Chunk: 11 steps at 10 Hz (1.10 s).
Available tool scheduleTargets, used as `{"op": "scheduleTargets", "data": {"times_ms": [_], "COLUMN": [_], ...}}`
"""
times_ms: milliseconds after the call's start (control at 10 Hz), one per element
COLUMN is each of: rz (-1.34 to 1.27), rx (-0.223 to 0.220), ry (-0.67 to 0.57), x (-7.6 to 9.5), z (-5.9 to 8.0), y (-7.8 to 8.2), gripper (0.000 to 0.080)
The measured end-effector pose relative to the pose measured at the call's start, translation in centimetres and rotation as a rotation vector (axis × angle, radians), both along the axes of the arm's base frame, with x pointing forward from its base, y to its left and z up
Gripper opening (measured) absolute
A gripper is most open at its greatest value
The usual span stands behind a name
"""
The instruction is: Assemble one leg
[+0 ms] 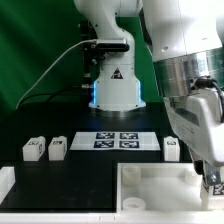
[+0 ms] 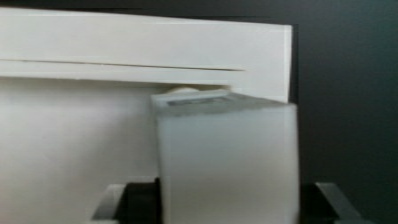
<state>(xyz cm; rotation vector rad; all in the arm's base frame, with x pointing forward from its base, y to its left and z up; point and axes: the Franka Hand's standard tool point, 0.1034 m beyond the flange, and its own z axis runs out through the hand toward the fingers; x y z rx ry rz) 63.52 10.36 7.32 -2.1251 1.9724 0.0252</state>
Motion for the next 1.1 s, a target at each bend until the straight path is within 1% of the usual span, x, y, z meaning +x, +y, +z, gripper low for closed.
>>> {"op": "scheduleTargets", "data": {"times_ms": [100,200,300,400,500,600,700,900,1000,1100], "rz": [0.045,0.132,0.295,0.502,0.628,0.698,0.802,0.982,1.172,1.329], "rx": [-0.007,-0.025,-0.06,-0.103,-0.128,-0.141,-0.16,-0.192,-0.245,-0.271], "ry": [-0.008,-0.036,-0.082,-0.114,-0.134,-0.146,-0.163,-0.188,-0.181,-0.172], "x": [0.0,0.1,0.2,0.2,0.1,0.1,0.2,0.1,0.0,-0.3], "z": [0.0,0.0,0.0,0.0,0.0,0.0,0.0,0.0,0.2,0.5], "y": [0.0,-0.1,-0.2,0.2,0.4,0.2,0.1,0.3,1.3,2.1], "gripper": [0.0318,0.0398,0.0577,0.0627,0.0627,0.0645,0.0645,0.0649,0.0649,0.0649]}}
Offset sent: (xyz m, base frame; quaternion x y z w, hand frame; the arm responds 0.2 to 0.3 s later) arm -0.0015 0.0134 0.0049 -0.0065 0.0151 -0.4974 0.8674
